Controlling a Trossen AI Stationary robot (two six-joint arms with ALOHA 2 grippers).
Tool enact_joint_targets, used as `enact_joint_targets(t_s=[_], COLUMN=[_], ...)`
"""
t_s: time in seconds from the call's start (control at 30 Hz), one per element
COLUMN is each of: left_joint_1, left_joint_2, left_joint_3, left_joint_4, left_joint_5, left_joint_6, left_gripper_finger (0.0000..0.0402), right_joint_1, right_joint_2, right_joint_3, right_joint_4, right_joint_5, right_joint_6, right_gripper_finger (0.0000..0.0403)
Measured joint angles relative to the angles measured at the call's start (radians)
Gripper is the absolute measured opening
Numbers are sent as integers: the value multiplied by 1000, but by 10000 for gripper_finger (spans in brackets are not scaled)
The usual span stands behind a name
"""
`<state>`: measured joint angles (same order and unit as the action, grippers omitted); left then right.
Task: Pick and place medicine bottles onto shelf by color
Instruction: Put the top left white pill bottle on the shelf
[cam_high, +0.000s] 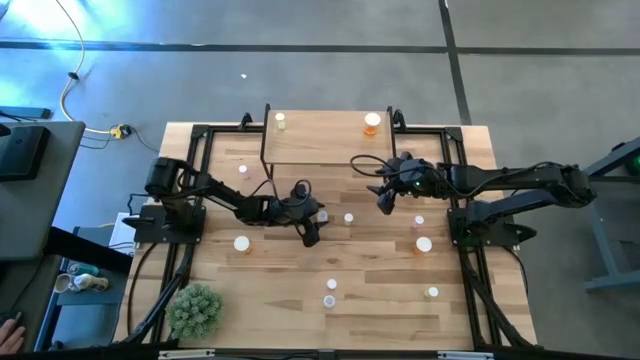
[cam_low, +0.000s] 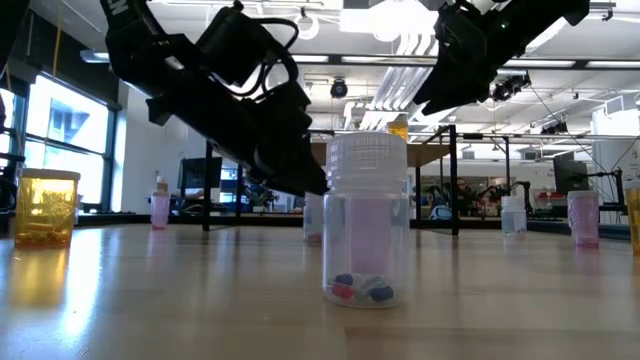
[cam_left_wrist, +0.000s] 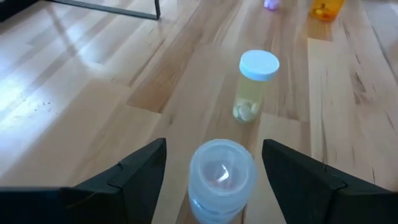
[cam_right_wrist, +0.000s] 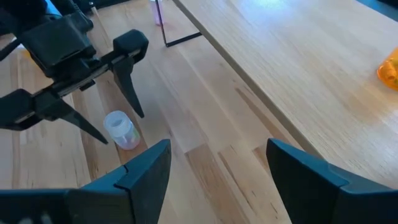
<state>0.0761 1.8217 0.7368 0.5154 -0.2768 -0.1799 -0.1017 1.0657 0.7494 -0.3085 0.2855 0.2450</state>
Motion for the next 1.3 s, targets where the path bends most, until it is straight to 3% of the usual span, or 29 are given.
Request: enact_joint_targets(t_s=[0.17,0.63,0.83,1.3], left_joint_1=[-1,-1,-1,43], left_joint_2=[0,0,-15,-319], left_joint_3=[0,0,0,0], left_joint_4=[-15,-33,-34,-101], left_joint_5=[0,-4,-3,-20], left_joint_6=[0,5,20,177], left_gripper_finger=[243,150,137,145], right_joint_1=[0,0,0,0], right_joint_2=[0,0,0,0], right_joint_3=[0,0,0,0], right_joint_4=[0,0,-1,-1], right_joint_5=[0,0,0,0], right_joint_6=[-1,1,1,-1], right_gripper_finger=[256,256,256,256])
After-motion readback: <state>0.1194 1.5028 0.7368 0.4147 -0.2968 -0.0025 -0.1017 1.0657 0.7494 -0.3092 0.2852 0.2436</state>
